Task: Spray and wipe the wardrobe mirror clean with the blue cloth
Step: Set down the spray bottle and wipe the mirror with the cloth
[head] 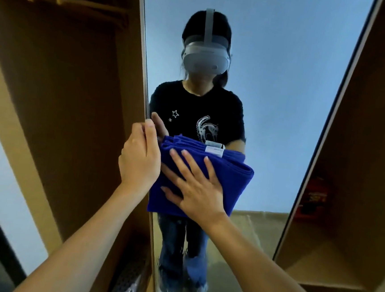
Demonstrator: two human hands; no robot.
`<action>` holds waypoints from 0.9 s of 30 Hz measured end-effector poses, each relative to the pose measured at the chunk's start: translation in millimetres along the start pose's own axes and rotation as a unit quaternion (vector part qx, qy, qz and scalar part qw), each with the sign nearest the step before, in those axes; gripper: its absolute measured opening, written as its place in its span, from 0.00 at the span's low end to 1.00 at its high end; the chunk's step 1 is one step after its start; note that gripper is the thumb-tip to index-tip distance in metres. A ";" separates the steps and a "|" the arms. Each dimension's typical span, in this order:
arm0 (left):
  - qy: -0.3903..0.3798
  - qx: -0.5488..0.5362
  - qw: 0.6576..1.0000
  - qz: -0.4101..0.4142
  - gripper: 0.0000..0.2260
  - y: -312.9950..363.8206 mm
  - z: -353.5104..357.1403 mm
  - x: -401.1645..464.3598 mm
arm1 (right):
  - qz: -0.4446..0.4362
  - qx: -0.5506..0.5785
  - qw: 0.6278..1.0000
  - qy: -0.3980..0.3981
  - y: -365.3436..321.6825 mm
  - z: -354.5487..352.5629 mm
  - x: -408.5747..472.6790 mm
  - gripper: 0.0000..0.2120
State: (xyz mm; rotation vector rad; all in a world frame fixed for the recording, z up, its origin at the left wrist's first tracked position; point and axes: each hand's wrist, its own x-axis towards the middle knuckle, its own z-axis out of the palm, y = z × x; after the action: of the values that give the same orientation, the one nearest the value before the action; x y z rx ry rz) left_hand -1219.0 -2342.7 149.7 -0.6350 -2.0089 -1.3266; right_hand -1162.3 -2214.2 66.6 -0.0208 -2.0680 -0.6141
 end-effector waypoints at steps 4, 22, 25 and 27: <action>0.026 -0.023 0.999 -0.009 0.19 2.4 3.3 -2.9 | 0.036 -0.008 0.999 0.037 11.4 -3.2 -0.1 0.28; 0.071 -0.048 0.995 -0.043 0.19 8.7 15.2 -8.5 | 0.264 0.012 0.964 0.027 126.2 -11.7 -64.5 0.29; 0.081 -0.039 0.995 -0.044 0.20 8.6 18.0 -8.8 | 0.305 0.025 0.952 0.023 103.3 -13.0 -52.3 0.29; 0.085 -0.037 0.995 -0.045 0.20 8.9 19.4 -9.5 | 0.291 0.031 0.956 0.024 82.4 -13.3 -40.1 0.29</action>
State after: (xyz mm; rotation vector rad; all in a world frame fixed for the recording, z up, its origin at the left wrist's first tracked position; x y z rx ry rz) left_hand -1211.2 -2321.8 142.7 -0.4536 -1.8777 -1.4616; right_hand -1108.8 -2139.0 74.3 -0.5532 -1.9021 -0.1802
